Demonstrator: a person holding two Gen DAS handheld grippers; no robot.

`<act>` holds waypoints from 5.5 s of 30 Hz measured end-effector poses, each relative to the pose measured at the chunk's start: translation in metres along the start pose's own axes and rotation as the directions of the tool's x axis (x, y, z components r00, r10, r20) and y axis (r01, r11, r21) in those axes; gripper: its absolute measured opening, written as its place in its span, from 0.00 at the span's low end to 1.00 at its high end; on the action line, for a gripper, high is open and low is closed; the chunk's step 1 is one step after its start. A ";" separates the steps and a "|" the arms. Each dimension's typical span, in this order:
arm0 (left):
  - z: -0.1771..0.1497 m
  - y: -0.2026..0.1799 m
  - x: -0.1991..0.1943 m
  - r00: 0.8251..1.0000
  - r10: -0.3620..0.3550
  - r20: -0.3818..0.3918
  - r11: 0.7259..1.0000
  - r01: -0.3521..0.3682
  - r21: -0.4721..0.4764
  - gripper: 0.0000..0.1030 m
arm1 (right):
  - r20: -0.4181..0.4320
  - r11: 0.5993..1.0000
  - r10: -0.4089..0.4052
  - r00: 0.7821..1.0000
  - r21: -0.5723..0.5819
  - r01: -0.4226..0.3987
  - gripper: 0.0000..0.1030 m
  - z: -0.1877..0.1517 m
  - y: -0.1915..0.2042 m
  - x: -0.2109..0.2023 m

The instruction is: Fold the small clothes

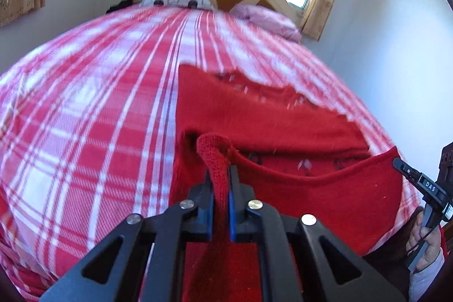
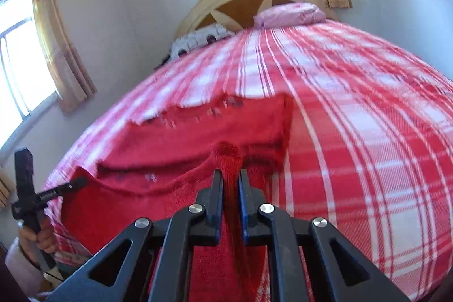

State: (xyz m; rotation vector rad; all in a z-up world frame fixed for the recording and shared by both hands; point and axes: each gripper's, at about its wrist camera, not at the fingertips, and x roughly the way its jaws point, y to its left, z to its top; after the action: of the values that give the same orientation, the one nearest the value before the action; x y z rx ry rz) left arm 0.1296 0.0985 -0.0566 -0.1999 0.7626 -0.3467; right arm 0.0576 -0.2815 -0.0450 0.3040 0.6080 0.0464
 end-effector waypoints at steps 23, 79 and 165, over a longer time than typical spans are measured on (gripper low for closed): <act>0.029 -0.001 0.014 0.999 0.019 0.032 1.000 -0.020 0.023 0.07 | -0.002 1.000 0.006 1.000 0.004 -0.006 0.05 0.027 -0.005 0.022; 0.055 -0.035 0.051 0.961 0.275 0.036 0.944 -0.277 0.178 0.73 | -0.069 0.998 -0.056 0.996 -0.027 0.054 0.07 0.028 0.012 0.056; 0.006 -0.006 0.038 0.989 0.149 0.020 0.976 -0.144 -0.163 0.13 | -0.201 0.970 0.240 0.950 -0.001 -0.245 0.76 0.044 0.144 0.138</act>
State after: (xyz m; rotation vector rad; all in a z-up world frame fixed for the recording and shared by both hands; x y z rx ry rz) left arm 0.1583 0.0786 -0.0747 -0.2988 0.7694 -0.1419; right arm 0.2030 -0.1380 -0.0452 0.3504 0.7657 0.3247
